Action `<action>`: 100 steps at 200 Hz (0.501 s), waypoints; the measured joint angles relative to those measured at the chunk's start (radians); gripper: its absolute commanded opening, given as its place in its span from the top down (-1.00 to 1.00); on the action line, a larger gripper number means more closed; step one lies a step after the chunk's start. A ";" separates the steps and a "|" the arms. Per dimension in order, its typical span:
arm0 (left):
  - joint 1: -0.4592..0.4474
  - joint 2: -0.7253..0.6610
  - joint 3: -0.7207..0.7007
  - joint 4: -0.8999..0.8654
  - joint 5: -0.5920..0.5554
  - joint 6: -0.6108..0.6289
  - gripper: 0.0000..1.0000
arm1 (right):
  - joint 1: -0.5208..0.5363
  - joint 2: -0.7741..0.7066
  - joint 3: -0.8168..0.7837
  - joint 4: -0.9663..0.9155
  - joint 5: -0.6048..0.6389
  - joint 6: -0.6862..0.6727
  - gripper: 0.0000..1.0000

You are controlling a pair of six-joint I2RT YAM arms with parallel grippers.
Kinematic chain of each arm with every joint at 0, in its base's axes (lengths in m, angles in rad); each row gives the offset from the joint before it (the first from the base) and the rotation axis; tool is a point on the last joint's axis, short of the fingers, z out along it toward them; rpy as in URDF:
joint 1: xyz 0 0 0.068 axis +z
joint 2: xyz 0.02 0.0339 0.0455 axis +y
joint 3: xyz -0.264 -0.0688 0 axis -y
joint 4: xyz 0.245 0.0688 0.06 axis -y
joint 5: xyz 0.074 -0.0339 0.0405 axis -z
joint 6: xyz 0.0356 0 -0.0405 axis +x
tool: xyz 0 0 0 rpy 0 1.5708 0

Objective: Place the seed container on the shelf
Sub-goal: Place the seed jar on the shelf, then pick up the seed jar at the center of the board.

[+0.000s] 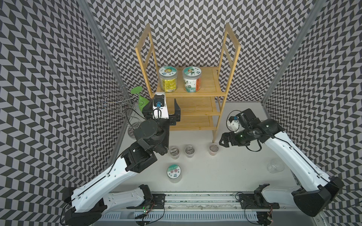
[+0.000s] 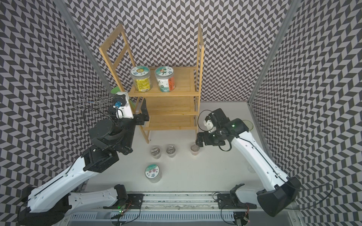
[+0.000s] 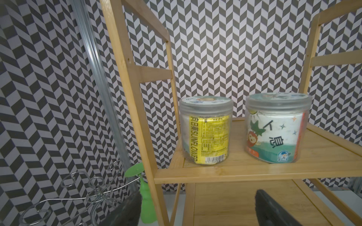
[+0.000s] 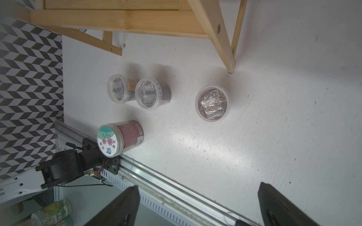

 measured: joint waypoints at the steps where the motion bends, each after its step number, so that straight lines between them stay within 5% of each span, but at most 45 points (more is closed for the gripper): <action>1: 0.000 -0.002 0.000 -0.005 -0.001 -0.003 -0.80 | 0.000 -0.003 -0.004 0.004 0.000 0.000 -0.94; 40: 0.000 -0.050 0.002 -0.239 -0.035 -0.155 -0.74 | 0.048 -0.142 -0.149 0.113 0.025 0.015 -0.90; 100: 0.000 -0.052 0.056 -0.621 -0.011 -0.438 -0.69 | 0.372 -0.366 -0.388 0.328 0.168 0.045 -0.90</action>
